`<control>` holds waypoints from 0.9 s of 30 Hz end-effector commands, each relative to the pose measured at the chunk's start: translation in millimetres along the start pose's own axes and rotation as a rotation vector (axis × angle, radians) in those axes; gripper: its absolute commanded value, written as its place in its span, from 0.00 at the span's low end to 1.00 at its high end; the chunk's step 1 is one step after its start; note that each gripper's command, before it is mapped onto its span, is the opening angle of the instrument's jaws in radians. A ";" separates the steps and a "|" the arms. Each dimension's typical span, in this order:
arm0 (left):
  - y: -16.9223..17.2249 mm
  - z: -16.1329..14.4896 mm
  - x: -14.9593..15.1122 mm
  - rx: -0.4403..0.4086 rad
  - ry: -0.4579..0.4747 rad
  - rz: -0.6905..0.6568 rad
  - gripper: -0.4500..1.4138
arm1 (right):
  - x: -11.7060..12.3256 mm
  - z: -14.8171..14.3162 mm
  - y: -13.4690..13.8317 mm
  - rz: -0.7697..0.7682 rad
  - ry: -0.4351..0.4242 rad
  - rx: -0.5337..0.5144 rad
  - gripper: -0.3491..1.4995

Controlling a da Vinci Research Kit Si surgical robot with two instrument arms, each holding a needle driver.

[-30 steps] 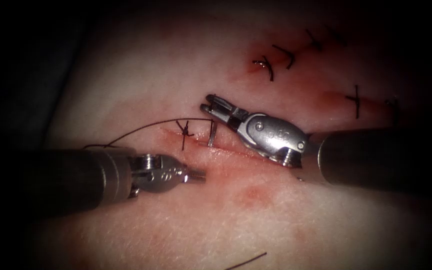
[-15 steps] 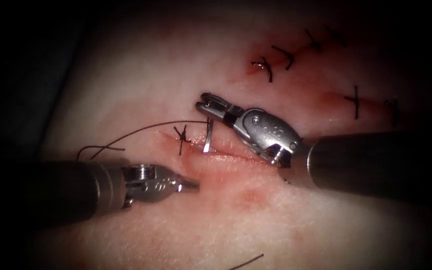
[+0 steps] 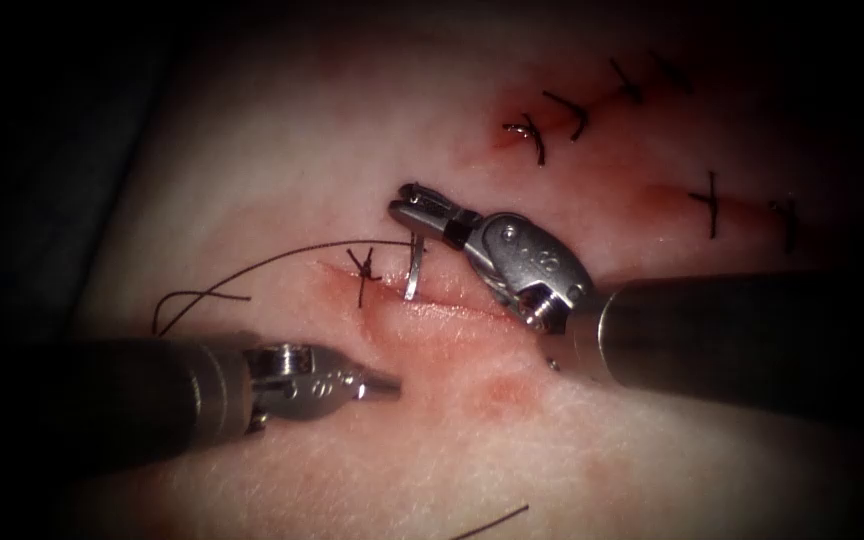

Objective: Wound Closure
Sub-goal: Drive needle through skin below incision

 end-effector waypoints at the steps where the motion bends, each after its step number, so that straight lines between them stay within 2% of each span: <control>1: -0.1 1.1 -0.2 0.000 0.002 -0.004 0.00 | -0.6 0.7 -0.3 0.014 -0.007 0.006 0.00; 14: -0.1 1.6 -0.8 0.002 -0.002 -0.012 0.00 | -0.9 1.0 -0.3 0.155 -0.037 0.036 0.00; 27: 0.2 0.9 -1.2 -0.003 0.001 -0.013 0.00 | -2.7 0.7 -2.0 0.400 -0.099 0.066 0.00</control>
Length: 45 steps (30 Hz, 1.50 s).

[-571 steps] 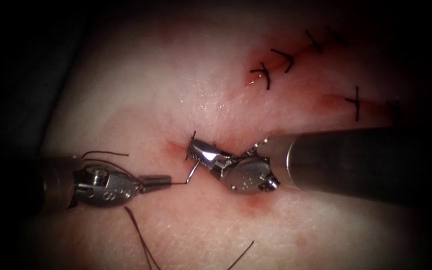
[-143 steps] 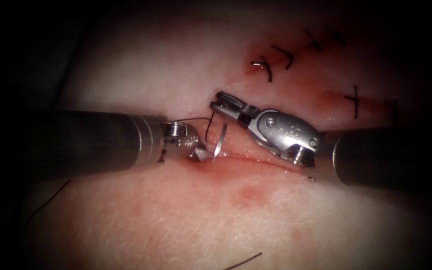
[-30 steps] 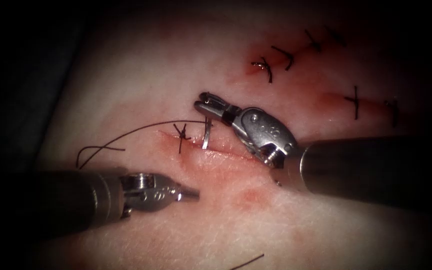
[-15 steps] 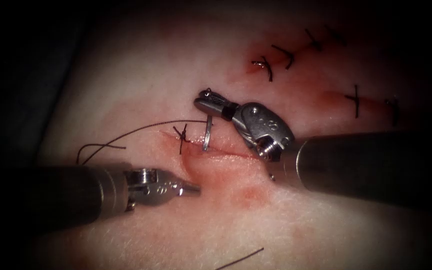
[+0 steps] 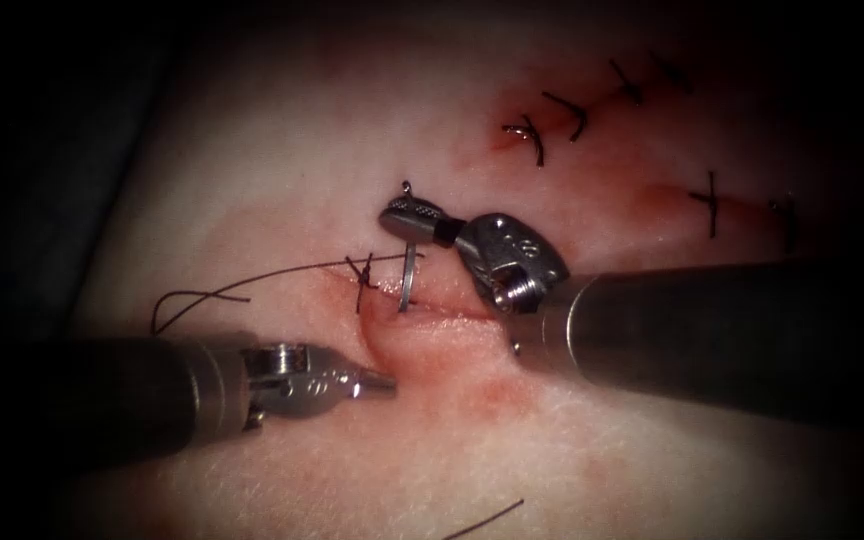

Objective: Wound Closure
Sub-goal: Drive needle through skin below incision

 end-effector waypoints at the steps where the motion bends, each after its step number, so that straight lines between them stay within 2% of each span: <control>1: 0.1 0.8 -0.1 -0.003 0.003 -0.005 0.00 | -0.8 0.6 -0.6 0.022 -0.008 -0.012 0.00; 15: 0.7 0.2 -0.1 -0.004 0.001 -0.005 0.00 | -1.8 -0.2 -3.0 0.122 -0.028 -0.083 0.00; 26: 0.8 -0.5 -0.8 -0.009 0.004 -0.016 0.00 | -2.1 -1.4 -3.6 0.192 -0.015 -0.205 0.00; 36: 0.7 -0.9 -1.2 -0.015 0.006 -0.012 0.00 | -3.0 -0.6 -5.7 0.277 -0.059 -0.138 0.00; 45: 0.4 -1.3 -1.6 -0.020 0.008 -0.010 0.00 | -4.9 -0.2 -6.3 0.306 -0.100 -0.137 0.00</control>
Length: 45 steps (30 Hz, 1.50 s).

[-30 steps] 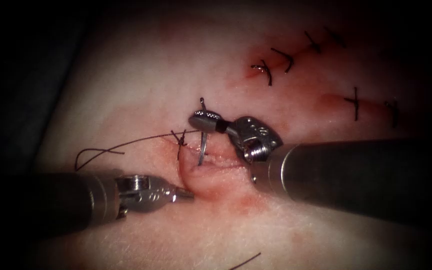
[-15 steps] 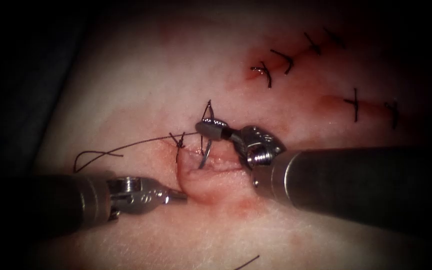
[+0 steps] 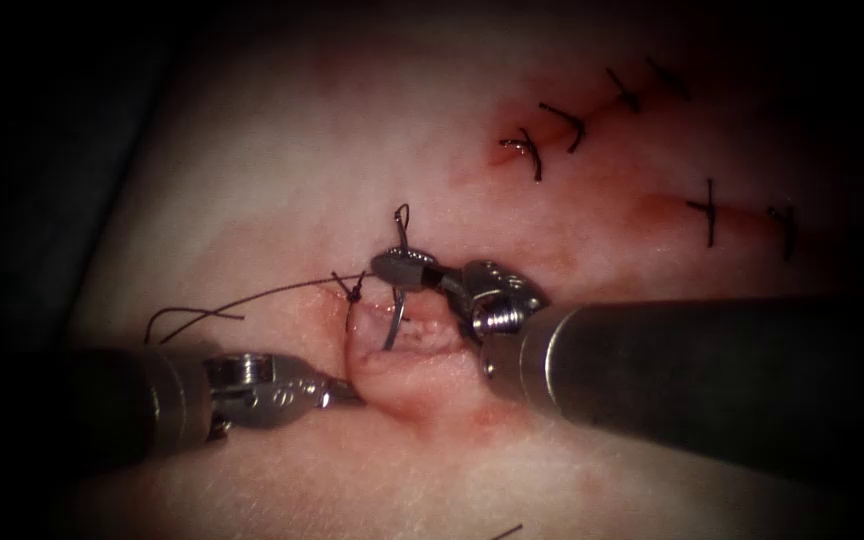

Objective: Wound Closure
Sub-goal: Drive needle through skin below incision

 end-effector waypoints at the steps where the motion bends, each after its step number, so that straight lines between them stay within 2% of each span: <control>1: 0.0 0.8 -0.1 -0.003 0.001 0.001 0.00 | -1.1 0.7 0.2 0.006 -0.005 0.004 0.00; 19: -0.5 1.3 -0.4 -0.006 -0.010 0.002 0.00 | -3.4 -0.3 -2.7 0.004 -0.020 0.025 0.00; 32: -0.7 1.4 -0.4 -0.009 -0.011 0.003 0.00 | -4.8 -1.4 -4.2 0.000 0.000 0.049 0.00; 40: -0.6 1.4 -0.4 -0.011 -0.013 0.004 0.00 | -6.3 -1.3 -4.1 -0.016 0.000 0.058 0.00; 45: -0.6 1.3 -0.4 -0.013 -0.016 0.005 0.00 | -5.7 -1.3 -3.7 -0.023 0.008 0.064 0.00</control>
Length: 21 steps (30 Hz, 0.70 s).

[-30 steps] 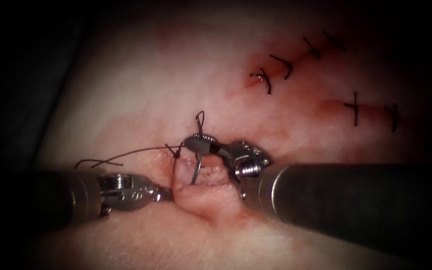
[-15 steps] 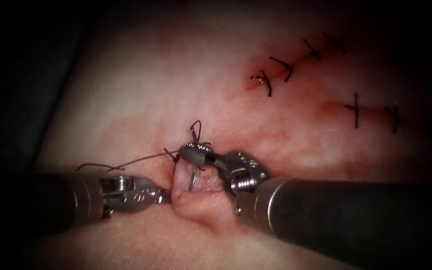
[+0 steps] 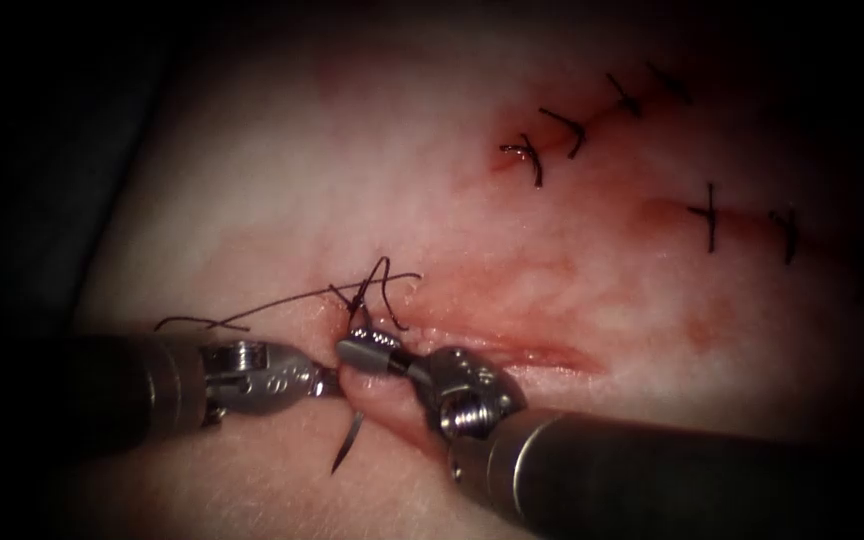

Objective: Wound Closure
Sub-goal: Drive needle through skin below incision, then pull needle the rest of the way through with left gripper

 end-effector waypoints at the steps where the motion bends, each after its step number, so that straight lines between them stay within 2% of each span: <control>1: 0.2 0.8 0.0 -0.002 0.001 0.001 0.00 | 0.0 0.8 0.5 -0.014 0.024 0.014 0.00; 3: 0.3 0.5 -0.1 -0.004 0.001 0.009 0.00 | 1.0 0.7 1.0 -0.009 0.047 0.073 0.00; 5: 0.5 0.1 -0.3 -0.024 0.024 0.047 0.00 | 2.1 0.5 1.5 -0.031 0.086 0.107 0.36; 6: 0.5 -0.1 -0.4 -0.028 0.042 0.064 0.00 | 2.5 0.3 1.7 -0.034 0.089 0.111 0.41; 8: 0.6 -0.3 -0.5 -0.027 0.060 0.086 0.00 | 3.0 0.1 2.0 -0.037 0.086 0.111 0.41; 9: 0.6 -0.6 -0.7 -0.020 0.079 0.114 0.00 | 3.5 -0.1 2.2 -0.046 0.085 0.111 0.44; 10: 0.7 -1.0 -0.9 -0.010 0.103 0.129 0.00 | 4.8 -0.5 2.9 -0.080 0.080 0.111 0.54; 12: 0.9 -1.6 -1.2 -0.003 0.165 0.173 0.00 | 6.6 -1.4 4.1 -0.094 0.074 0.120 0.64; 14: 0.8 -1.9 -1.2 0.001 0.213 0.188 0.01 | 7.7 -2.0 4.9 -0.113 0.070 0.125 0.72; 20: -0.1 -2.2 -0.6 -0.004 0.309 0.238 0.03 | 10.0 -3.6 7.2 -0.137 0.049 0.141 0.75; 21: -0.6 -2.1 -0.2 -0.002 0.333 0.254 0.05 | 10.4 -3.9 7.8 -0.143 0.045 0.145 0.76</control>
